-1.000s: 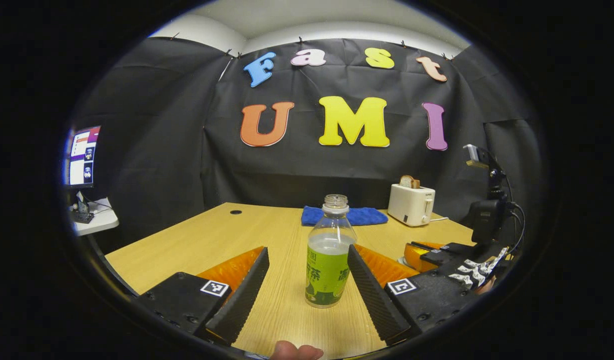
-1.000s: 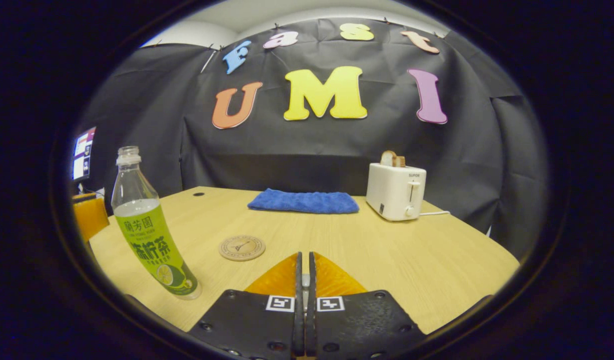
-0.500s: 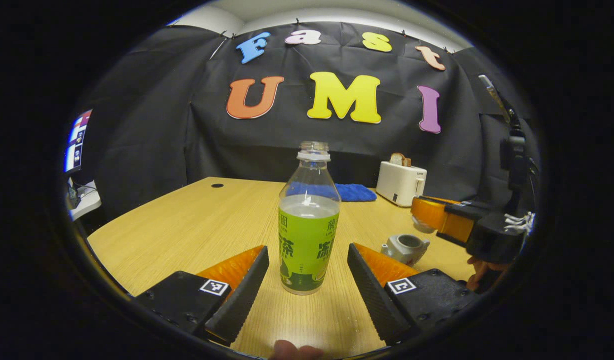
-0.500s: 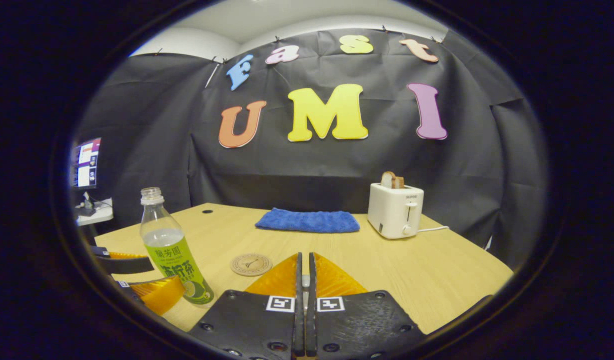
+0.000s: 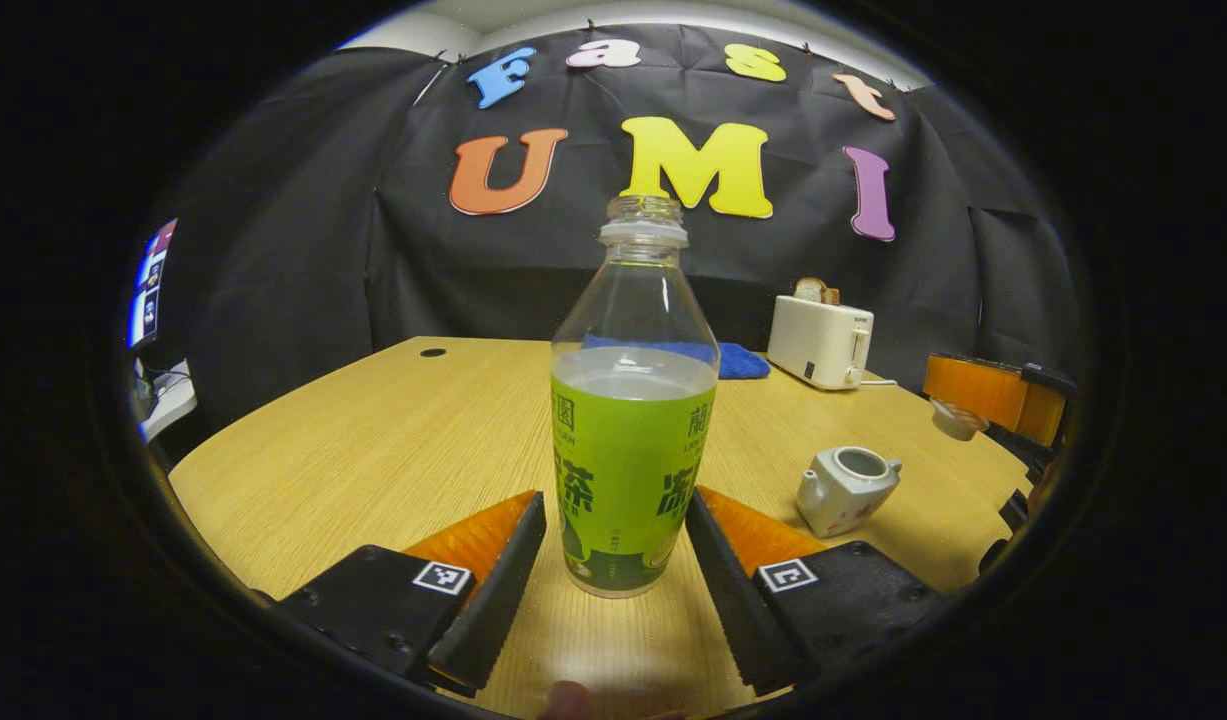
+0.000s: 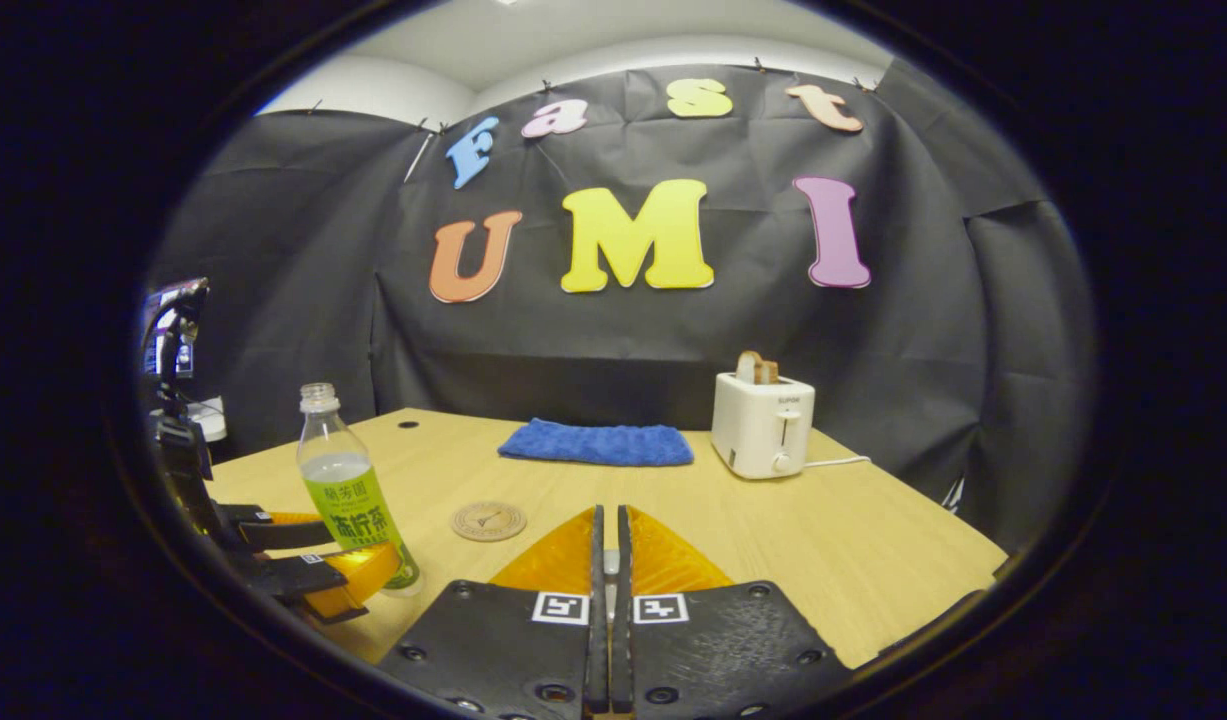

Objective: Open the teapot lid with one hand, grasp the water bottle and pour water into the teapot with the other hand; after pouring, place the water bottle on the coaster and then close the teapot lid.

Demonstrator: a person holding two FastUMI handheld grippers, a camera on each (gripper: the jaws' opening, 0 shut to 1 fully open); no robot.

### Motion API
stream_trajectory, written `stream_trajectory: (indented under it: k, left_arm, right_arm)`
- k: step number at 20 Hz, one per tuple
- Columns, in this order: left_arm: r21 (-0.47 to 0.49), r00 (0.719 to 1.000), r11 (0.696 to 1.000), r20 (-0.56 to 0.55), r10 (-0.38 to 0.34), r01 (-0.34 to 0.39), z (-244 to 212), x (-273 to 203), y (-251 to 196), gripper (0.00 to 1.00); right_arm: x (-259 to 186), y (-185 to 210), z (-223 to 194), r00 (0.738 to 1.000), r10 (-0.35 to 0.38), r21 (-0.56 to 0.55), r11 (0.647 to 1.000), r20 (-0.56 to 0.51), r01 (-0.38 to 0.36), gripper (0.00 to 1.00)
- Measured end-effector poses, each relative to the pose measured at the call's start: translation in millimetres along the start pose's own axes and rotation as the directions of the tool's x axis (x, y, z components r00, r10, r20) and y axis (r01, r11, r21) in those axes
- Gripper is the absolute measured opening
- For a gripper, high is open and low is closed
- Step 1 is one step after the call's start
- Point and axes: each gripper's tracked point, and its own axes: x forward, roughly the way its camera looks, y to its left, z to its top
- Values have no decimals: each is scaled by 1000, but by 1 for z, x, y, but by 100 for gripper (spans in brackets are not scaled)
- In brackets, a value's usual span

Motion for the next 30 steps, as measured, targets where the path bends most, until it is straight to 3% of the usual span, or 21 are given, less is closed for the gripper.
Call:
stream_trajectory:
  k: [3,7,10,12,16,20,22,24,30]
  left_arm:
    - [44,1000,999,-19,-2,3,0,0,5,79]
    - [161,998,987,-48,34,-26,11,-4,19,76]
    - [296,996,954,-54,68,-49,22,-10,26,75]
    - [414,994,908,-58,96,-64,30,-13,32,75]
    - [676,986,728,-9,167,-117,58,-18,46,73]
    - [818,982,571,-41,186,-74,56,-13,40,73]
    - [891,979,449,-22,203,-74,60,-11,39,72]
    - [937,977,344,-14,211,-61,60,-11,34,73]
    - [992,971,128,-22,237,-9,56,-16,21,72]
  right_arm:
    - [-5,-3,2,1000,2,1,1000,7,-2,1]
    - [-9,-9,7,1000,8,7,1000,17,-8,1]
    - [-12,-15,7,1000,13,12,1000,15,-13,1]
    - [-13,-20,8,1000,13,14,1000,17,-14,1]
    - [-18,-34,8,1000,10,31,999,21,-10,1]
    - [-22,-47,5,1000,2,38,999,19,-3,1]
    - [-23,-54,3,1000,0,40,999,16,0,1]
    - [-24,-60,1,1000,-4,41,999,16,3,1]
    - [-27,-79,-6,1000,-19,44,999,9,18,1]
